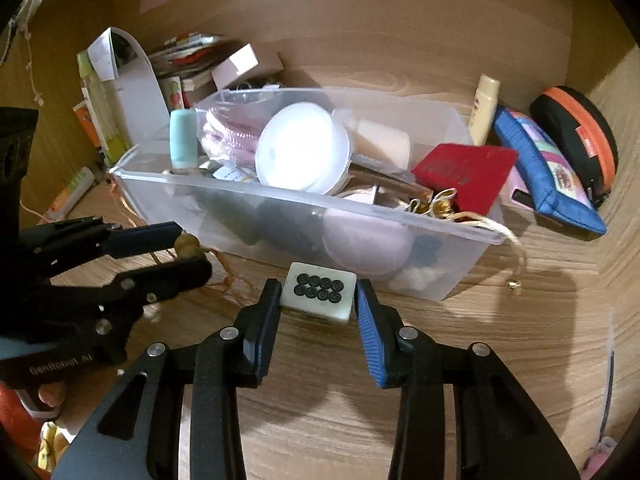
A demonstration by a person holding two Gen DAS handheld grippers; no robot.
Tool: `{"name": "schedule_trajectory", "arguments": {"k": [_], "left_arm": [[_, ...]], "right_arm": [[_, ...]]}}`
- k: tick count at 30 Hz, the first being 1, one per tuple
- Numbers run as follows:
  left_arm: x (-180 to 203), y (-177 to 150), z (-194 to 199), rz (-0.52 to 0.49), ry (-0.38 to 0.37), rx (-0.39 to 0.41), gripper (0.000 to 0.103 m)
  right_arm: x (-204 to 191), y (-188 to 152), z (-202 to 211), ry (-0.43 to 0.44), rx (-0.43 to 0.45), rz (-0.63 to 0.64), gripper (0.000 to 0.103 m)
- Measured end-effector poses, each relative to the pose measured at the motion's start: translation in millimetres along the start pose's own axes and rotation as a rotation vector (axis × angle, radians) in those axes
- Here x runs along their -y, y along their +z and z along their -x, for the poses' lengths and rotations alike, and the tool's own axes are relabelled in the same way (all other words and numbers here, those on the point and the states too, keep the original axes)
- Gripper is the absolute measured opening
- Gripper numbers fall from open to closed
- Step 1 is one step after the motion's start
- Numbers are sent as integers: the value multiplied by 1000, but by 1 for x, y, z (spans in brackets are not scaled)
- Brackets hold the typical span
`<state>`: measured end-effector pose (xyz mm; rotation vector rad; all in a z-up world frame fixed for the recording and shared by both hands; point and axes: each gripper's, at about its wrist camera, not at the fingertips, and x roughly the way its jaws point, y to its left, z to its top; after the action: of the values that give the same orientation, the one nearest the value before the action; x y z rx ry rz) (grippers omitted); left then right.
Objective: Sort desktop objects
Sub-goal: 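Lower beads into box with left tool while right tool drops white block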
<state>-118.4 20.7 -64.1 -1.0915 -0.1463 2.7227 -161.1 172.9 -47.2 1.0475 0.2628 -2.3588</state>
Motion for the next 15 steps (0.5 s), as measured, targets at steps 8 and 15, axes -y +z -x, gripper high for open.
{"name": "schedule_trajectory", "arguments": {"k": [8,15], "left_arm": [[4,11,29,11,-7,82,41],[12,24,49,-4,-20,153,41]], "right_arm": [[7,10,27,8,72,-15,34],[14,18,48,6,136,-21,34]]}}
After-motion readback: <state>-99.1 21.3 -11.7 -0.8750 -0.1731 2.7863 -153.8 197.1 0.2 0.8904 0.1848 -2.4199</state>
